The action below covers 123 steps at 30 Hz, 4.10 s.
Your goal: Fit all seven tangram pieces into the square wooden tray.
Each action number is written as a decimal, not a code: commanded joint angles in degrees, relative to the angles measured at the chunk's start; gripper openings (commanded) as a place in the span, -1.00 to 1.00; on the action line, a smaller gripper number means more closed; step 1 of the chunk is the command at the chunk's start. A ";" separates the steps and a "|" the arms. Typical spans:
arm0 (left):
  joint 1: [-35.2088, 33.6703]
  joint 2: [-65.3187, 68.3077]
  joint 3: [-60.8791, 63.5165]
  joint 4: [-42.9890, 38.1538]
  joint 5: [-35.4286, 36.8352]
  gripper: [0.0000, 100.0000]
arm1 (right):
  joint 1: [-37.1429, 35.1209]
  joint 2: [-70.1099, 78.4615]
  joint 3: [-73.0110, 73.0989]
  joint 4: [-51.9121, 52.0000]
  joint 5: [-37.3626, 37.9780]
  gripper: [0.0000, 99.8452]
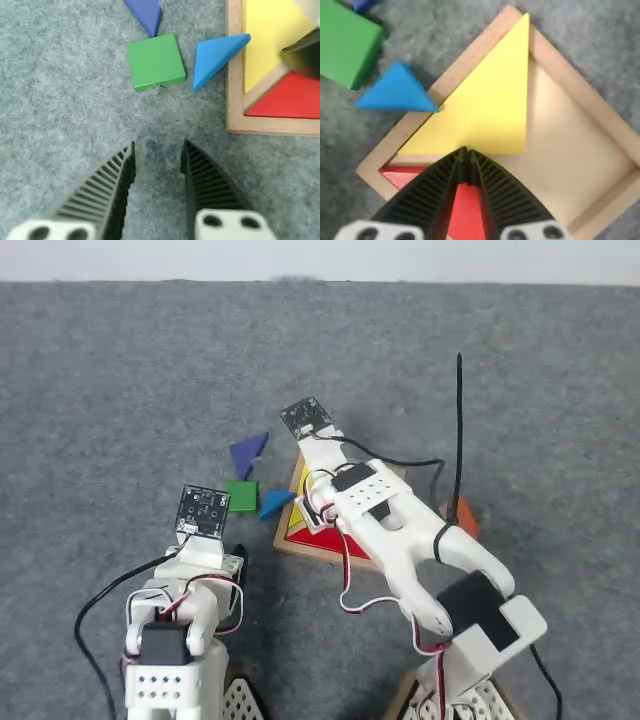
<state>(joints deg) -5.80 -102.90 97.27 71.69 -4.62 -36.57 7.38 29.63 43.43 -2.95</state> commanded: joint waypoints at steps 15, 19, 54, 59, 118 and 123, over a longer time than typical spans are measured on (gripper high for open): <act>-0.09 -0.97 -0.92 0.26 -0.18 -0.70 | 3.30 -0.75 -16.00 0.13 0.88 -0.98; -0.09 -0.97 -0.92 0.26 -0.18 -0.70 | 3.03 9.54 -22.42 1.71 0.97 -0.99; -0.09 -0.97 -0.92 0.26 -0.18 -0.70 | -2.07 -9.19 -7.30 6.73 3.34 -0.98; -0.09 -0.97 -0.92 0.26 -0.18 -0.70 | 9.36 -24.04 -7.30 23.25 3.78 -0.98; -0.09 -0.97 -0.92 0.26 -0.18 -0.70 | 5.23 16.84 -43.43 33.80 18.55 -0.98; -0.09 -0.97 -0.92 0.26 -0.18 -0.70 | 3.74 26.86 -54.59 38.20 15.74 -0.97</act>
<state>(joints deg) -5.80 -102.90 97.27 71.69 -4.62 -31.82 32.35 -16.79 79.12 15.52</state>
